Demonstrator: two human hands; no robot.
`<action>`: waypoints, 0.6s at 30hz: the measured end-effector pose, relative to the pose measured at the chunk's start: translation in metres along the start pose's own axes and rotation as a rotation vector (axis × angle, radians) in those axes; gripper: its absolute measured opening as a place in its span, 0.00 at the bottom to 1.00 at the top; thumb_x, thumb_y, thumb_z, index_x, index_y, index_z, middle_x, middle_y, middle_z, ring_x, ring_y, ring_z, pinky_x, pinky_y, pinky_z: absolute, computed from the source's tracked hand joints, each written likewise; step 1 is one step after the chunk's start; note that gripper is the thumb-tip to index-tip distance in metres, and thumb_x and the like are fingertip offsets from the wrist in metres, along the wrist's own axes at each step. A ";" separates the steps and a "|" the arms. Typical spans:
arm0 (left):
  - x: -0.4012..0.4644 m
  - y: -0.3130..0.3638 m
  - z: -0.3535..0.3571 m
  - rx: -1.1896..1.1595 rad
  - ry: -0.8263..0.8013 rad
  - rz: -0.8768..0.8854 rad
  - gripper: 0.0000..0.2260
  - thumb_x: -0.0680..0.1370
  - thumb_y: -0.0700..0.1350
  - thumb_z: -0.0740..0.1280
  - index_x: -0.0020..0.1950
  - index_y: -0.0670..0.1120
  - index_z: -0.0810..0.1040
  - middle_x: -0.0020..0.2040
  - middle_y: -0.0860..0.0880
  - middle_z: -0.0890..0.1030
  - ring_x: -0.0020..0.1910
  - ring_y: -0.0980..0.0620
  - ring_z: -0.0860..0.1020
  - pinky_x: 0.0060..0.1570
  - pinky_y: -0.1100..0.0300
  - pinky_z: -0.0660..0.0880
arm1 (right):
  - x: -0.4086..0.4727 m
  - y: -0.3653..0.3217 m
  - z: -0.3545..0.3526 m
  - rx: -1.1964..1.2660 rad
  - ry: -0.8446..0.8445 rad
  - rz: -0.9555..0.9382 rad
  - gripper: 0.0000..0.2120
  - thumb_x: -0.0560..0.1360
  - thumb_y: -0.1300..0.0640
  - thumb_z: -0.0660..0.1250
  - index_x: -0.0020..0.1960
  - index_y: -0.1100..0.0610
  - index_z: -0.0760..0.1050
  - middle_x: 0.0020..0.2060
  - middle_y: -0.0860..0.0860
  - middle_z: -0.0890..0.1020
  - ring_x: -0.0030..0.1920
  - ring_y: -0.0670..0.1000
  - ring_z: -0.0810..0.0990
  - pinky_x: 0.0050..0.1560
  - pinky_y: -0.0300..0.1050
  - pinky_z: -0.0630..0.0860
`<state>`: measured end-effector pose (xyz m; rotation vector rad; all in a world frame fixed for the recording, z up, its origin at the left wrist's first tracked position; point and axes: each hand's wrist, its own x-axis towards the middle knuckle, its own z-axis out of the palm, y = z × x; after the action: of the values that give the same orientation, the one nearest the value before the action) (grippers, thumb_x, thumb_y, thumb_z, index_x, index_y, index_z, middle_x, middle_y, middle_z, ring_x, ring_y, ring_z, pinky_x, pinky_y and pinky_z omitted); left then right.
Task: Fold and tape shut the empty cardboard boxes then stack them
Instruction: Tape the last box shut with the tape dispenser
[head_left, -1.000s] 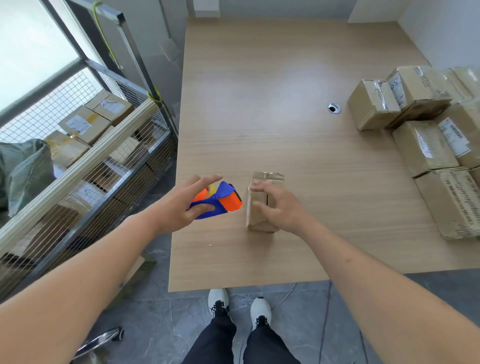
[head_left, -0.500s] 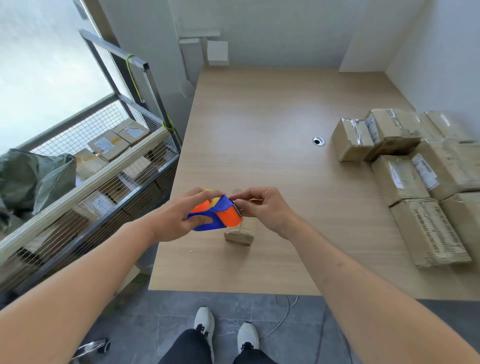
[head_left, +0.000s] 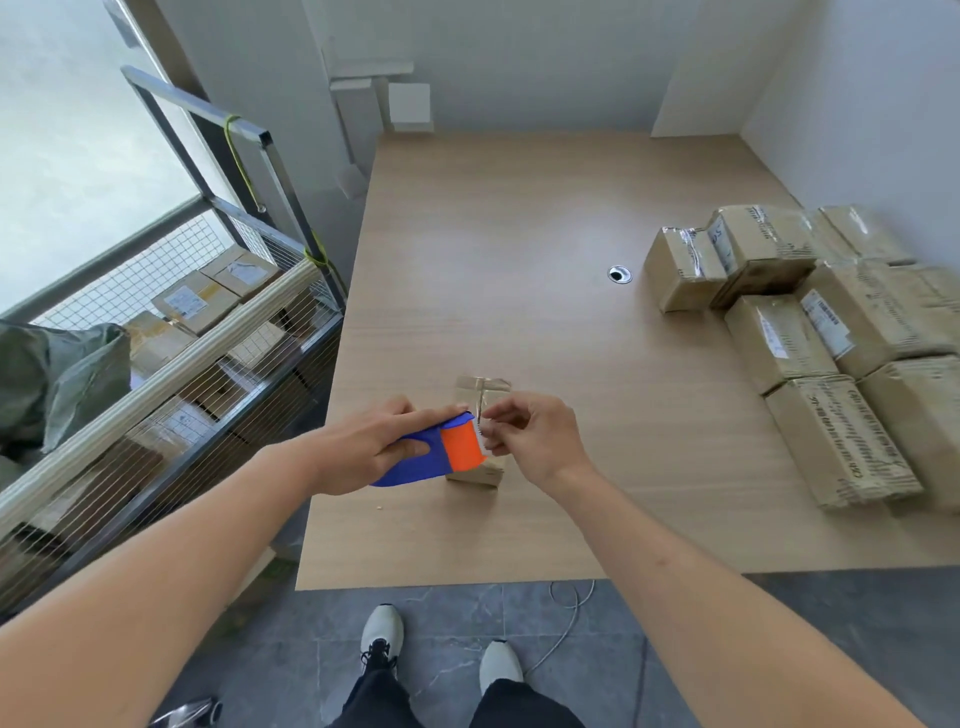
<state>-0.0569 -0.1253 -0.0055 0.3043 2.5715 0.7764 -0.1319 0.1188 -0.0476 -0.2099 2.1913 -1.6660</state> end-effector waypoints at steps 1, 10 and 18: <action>-0.001 -0.006 0.001 0.008 -0.024 -0.009 0.28 0.87 0.50 0.57 0.76 0.77 0.49 0.58 0.54 0.70 0.53 0.53 0.73 0.61 0.51 0.70 | -0.003 0.007 0.000 0.004 0.032 0.036 0.07 0.73 0.72 0.72 0.45 0.62 0.82 0.36 0.59 0.86 0.34 0.56 0.85 0.39 0.49 0.85; -0.003 -0.072 0.004 0.019 -0.175 -0.099 0.25 0.87 0.53 0.55 0.75 0.78 0.50 0.54 0.55 0.72 0.51 0.55 0.73 0.54 0.57 0.69 | -0.018 0.058 -0.009 0.020 0.210 0.230 0.06 0.73 0.69 0.75 0.44 0.60 0.82 0.35 0.55 0.85 0.35 0.54 0.86 0.38 0.46 0.84; 0.027 -0.094 0.008 0.065 -0.255 -0.098 0.24 0.87 0.54 0.55 0.76 0.77 0.52 0.56 0.55 0.71 0.51 0.54 0.73 0.57 0.52 0.73 | -0.009 0.088 0.010 0.050 0.279 0.306 0.07 0.72 0.69 0.76 0.45 0.61 0.81 0.37 0.58 0.85 0.35 0.55 0.87 0.37 0.47 0.83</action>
<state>-0.0848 -0.1897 -0.0748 0.2755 2.3550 0.5795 -0.1096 0.1380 -0.1322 0.3752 2.2321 -1.6509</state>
